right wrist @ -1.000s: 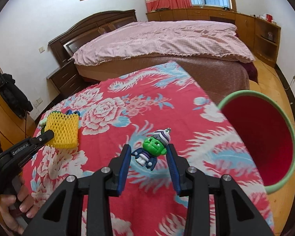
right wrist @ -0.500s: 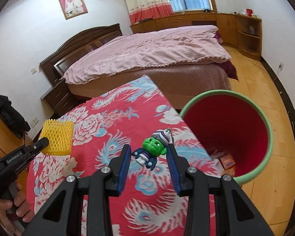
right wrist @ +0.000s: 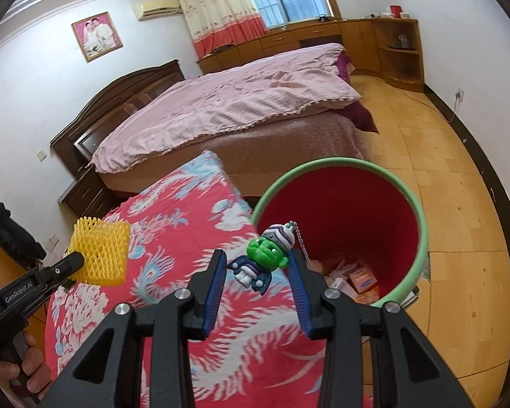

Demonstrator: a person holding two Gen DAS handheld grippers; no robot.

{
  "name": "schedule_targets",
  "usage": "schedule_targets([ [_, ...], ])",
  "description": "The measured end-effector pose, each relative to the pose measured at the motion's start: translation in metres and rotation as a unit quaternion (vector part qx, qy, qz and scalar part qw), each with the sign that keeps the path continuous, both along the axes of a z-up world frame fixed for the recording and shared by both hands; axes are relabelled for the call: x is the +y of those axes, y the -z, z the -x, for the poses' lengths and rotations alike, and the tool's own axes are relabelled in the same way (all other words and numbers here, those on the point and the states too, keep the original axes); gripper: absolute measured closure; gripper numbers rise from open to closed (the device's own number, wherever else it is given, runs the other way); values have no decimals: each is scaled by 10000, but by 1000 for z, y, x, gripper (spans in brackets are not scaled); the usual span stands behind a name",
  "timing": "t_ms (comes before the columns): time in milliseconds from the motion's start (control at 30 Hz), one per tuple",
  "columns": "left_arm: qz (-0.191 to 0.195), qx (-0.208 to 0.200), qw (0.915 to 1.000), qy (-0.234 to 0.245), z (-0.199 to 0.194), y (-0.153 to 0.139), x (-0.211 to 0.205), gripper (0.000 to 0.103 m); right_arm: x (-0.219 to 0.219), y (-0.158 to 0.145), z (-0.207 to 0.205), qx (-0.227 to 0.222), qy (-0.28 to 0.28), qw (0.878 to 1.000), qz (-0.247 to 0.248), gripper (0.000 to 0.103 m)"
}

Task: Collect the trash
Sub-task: 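Carry both items over the bucket while the right gripper releases the green toy into it, then open the left gripper to drop the yellow net into the bucket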

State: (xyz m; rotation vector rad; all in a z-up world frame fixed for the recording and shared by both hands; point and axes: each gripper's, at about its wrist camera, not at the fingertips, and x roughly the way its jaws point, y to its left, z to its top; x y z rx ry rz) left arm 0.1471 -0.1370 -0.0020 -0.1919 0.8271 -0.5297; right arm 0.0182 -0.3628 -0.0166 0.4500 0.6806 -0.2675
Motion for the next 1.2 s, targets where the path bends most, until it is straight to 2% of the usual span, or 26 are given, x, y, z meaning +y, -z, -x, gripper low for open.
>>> schedule_targets([
  [400, -195, -100, 9983, 532, -4, -2, -71, 92, -49, 27, -1, 152, 341, 9988, -311, 63],
  [733, -349, -54, 9949, 948, -8, 14, -126, 92, -79, 38, 2, 153, 562, 9971, -495, 59],
  [1100, -532, 72, 9894, 1349, -10, 35, -163, 92, -95, 42, 11, 110, 745, 9953, -611, 54],
  [1167, -566, 125, 9887, 1379, -12, 38, -165, 86, -96, 42, 13, 111, 758, 9952, -615, 53],
  [1200, -573, 145, 9886, 1382, -13, 38, -165, 79, -96, 42, 13, 112, 765, 9951, -612, 51],
])
